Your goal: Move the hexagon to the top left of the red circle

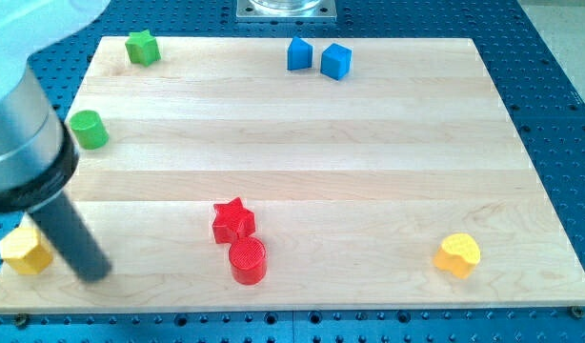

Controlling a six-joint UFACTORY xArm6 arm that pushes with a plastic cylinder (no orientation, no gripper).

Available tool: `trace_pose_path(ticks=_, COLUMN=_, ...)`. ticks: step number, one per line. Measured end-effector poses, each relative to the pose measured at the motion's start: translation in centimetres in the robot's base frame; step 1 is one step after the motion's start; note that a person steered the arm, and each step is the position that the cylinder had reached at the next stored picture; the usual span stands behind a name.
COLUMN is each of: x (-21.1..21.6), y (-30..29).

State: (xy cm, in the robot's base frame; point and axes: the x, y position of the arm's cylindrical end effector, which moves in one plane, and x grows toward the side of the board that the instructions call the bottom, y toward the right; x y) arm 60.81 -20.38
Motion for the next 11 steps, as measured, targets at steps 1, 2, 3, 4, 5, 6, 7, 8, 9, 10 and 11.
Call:
trace_pose_path(ticks=1, x=0.8, y=-6.9)
trace_pose_path(ticks=2, x=-0.1, y=-9.9)
trace_pose_path(ticks=3, x=-3.0, y=-6.7)
trace_pose_path(ticks=4, x=-5.7, y=-0.9)
trace_pose_path(ticks=5, x=-6.0, y=-9.9)
trace_pose_path(ticks=6, x=-7.3, y=-3.3)
trace_pose_path(ticks=7, x=-9.3, y=-1.0)
trace_pose_path(ticks=8, x=-8.3, y=6.0)
trace_pose_path(ticks=9, x=-10.2, y=5.6)
trace_pose_path(ticks=10, x=-7.9, y=7.8)
trace_pose_path(ticks=11, x=-6.4, y=10.2)
